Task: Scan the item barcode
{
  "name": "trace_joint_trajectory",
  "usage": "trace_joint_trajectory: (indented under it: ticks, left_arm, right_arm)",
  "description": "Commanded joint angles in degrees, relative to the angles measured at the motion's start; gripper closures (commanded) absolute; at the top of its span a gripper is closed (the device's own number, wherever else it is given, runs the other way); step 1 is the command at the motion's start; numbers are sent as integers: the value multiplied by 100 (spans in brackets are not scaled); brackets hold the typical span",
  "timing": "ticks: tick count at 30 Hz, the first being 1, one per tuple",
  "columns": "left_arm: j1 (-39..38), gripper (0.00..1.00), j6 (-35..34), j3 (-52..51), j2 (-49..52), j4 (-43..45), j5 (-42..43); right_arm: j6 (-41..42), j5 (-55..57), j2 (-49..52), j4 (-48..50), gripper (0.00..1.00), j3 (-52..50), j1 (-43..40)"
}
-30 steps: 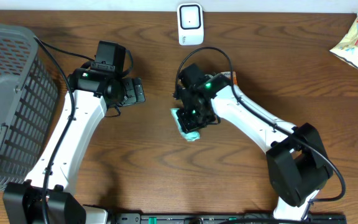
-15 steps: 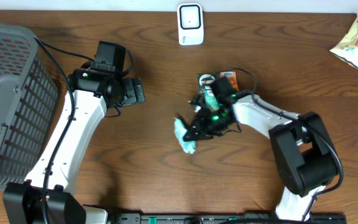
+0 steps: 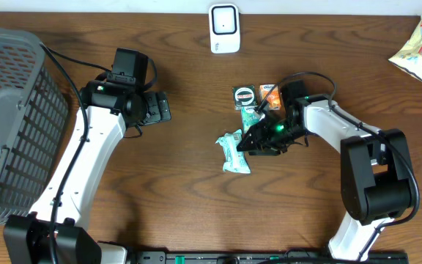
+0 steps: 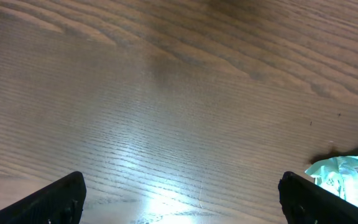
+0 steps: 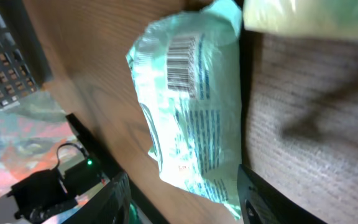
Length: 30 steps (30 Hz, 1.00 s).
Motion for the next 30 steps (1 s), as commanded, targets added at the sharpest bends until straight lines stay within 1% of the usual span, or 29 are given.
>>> trace_joint_trajectory:
  ticks: [1,3,7,10,13,15,17,19,20,25,30]
  left_arm:
    - [28,2,35,31,11,-33,-74]
    - [28,2,35,31,11,-33,-74]
    - [28,2,35,31,11,-33,-74]
    - [28,2,35,31,11,-33,-74]
    - [28,2,35,31,11,-33,-74]
    - [28,2,35,31,11,-31,-74]
    - [28,2,35,31,11,-33,-74]
    - [28,2,35,31,11,-33,-74]
    - [28,2,35,31,11,-33,-74]
    - [28,2,35,31,11,-33,-74]
    - [28,2,35,31,11,-33,-74]
  right_arm:
    - [-251,323,59,-11,49,85,94]
    - [-181,640,59,-31,49,85,170]
    - [208,1207,72,-28,54,68,365]
    - [208,1207,109,-24,55,46,507]
    - [205,1207,155,-7,60,-2,627]
    - [203,1204,190,35,66,-46,713]
    - [199,1211,205,144,79,-101,780]
    - [203,1202,203,221,96,-111,826]
    - [203,1202,201,258,99,-109,835]
    - [199,1202,127,232,99,103,837]
    - [-96,1209,-225,2,99,638,837]
